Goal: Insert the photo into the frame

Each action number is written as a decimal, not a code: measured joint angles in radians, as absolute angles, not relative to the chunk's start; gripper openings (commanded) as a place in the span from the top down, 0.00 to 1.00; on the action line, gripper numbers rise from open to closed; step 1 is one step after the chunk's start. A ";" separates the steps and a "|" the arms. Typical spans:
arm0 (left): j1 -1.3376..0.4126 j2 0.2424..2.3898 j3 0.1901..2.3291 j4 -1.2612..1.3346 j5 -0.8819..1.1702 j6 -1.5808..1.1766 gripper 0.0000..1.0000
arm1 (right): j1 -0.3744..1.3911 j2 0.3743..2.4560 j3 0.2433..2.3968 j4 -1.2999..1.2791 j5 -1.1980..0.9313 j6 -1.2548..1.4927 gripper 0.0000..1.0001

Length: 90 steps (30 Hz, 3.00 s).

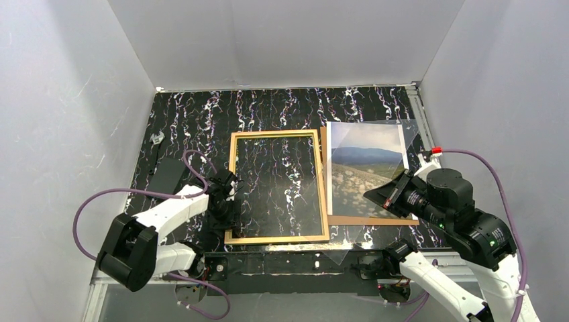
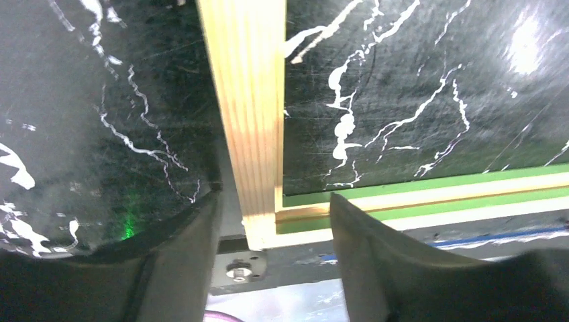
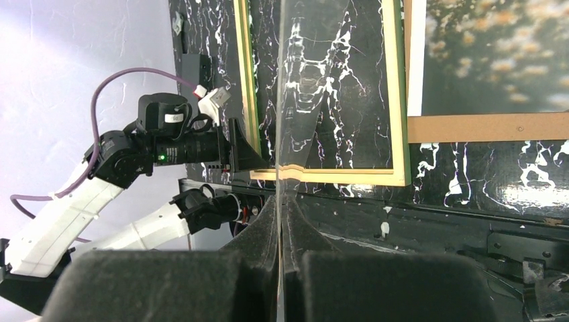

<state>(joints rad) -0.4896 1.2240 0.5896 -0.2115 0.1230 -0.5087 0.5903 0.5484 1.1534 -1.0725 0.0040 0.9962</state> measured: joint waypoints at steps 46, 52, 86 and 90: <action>-0.490 0.797 1.243 -0.801 0.168 -0.429 0.02 | 0.590 1.371 1.499 -0.823 -0.620 0.597 0.99; -0.490 0.810 1.140 -0.793 0.173 -0.484 0.02 | 0.590 1.459 1.529 -0.819 -0.647 0.626 0.99; 0.043 0.937 0.874 -0.521 0.361 -0.430 0.27 | 0.590 1.612 1.522 -0.684 -0.655 0.754 0.99; 0.044 0.955 0.825 -0.497 0.347 -0.446 0.32 | 0.590 1.635 1.522 -0.673 -0.655 0.761 0.99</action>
<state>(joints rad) 0.0441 0.9550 0.8249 -0.4969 0.3466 -0.4461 0.5903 1.6352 1.5219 -0.6731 -0.6548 0.7609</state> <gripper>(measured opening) 0.709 0.026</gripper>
